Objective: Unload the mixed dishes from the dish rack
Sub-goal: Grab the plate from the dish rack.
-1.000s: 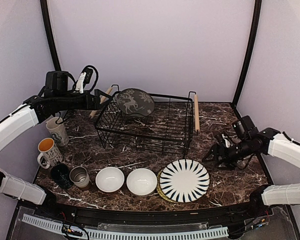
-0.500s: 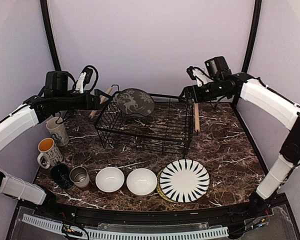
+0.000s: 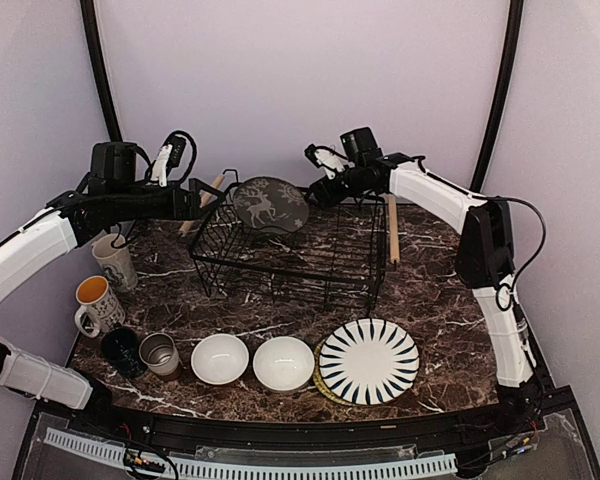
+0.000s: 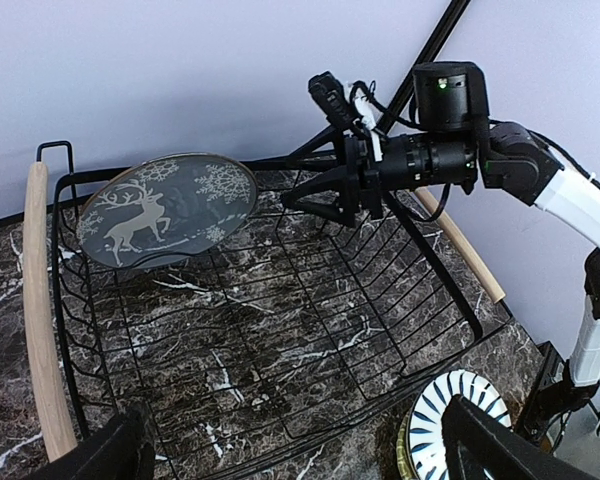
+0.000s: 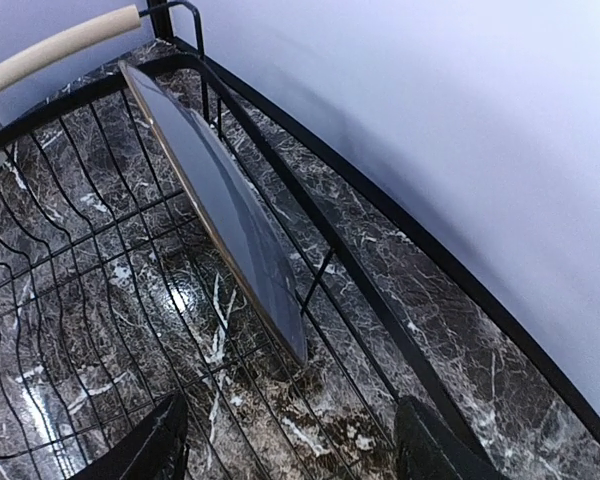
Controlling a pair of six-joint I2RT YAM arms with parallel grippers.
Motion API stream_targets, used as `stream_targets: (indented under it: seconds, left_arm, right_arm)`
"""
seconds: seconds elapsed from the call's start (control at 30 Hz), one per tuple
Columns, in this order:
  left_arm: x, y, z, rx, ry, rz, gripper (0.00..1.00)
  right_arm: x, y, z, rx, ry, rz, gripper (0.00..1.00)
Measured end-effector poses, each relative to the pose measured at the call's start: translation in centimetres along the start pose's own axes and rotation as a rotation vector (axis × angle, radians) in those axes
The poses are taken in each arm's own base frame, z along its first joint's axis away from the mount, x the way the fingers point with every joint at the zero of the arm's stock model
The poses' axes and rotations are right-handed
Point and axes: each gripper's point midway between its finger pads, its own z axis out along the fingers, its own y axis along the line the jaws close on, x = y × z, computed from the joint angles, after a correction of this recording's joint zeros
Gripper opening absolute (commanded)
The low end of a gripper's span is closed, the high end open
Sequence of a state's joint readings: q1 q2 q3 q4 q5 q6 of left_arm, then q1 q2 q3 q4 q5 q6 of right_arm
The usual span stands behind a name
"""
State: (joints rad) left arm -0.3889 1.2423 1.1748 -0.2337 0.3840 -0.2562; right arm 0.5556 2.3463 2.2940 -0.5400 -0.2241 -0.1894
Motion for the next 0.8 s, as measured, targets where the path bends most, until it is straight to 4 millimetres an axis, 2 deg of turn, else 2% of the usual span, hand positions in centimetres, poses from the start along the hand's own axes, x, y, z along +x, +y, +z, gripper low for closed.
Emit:
stream_targets:
  seconds: [0.07, 0.23, 0.4, 0.47, 0.6, 0.8]
  left_arm:
    - [0.0, 0.0, 0.0, 0.0, 0.0, 0.0, 0.99]
    - [0.0, 0.0, 0.0, 0.001, 0.0, 0.0, 0.99]
    - [0.0, -0.1, 0.0, 0.009, 0.002, 0.0, 0.99]
    - [0.0, -0.2, 0.0, 0.013, 0.003, -0.001, 0.99]
    - [0.1, -0.3, 0.0, 0.017, 0.004, -0.001, 0.99]
    - [0.1, -0.3, 0.0, 0.02, 0.005, -0.001, 0.99]
  right_arm:
    - [0.7, 0.1, 1.5, -0.021, 0.0, -0.013, 0.68]
    - [1.3, 0.2, 3.6, -0.043, -0.025, -0.047, 0.61]
    - [-0.1, 0.0, 4.9, -0.046, -0.103, -0.095, 0.58]
    - [-0.8, -0.3, 5.6, -0.038, -0.142, -0.113, 0.53]
    - [-1.8, -0.2, 6.8, -0.053, -0.217, -0.151, 0.36]
    - [-2.5, 1.2, 8.0, -0.117, -0.299, -0.194, 0.09]
